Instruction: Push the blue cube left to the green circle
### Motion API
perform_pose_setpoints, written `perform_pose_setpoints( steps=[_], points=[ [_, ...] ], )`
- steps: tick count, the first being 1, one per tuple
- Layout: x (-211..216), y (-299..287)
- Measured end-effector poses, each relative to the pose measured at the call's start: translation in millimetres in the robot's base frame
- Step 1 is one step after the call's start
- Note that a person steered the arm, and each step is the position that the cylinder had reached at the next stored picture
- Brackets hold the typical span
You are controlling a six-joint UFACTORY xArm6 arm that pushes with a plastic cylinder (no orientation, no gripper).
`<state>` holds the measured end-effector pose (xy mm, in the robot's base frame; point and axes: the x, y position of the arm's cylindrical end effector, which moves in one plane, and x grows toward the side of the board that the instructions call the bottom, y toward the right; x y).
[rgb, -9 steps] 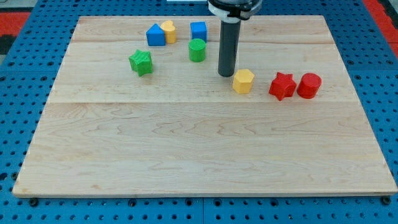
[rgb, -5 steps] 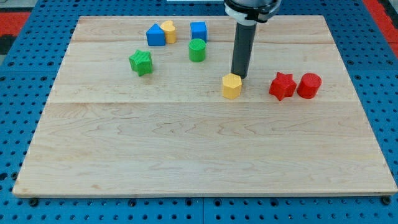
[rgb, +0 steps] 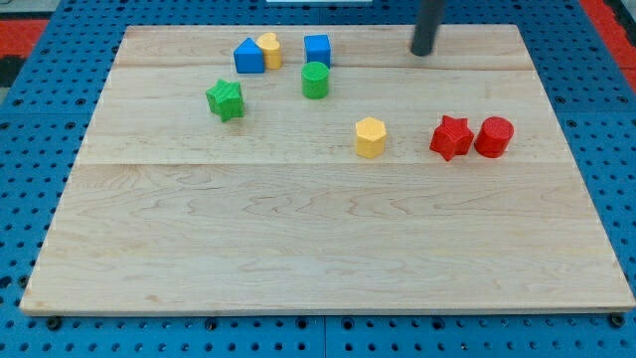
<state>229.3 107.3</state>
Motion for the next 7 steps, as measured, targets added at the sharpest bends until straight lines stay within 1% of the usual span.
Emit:
perform_pose_setpoints(
  steps=[1, 2, 3, 4, 5, 6, 7],
  points=[
    [-13, -107],
    [1, -159],
    [25, -174],
    [63, -178],
    [38, -180],
    [-22, -181],
    [5, -209]
  ],
)
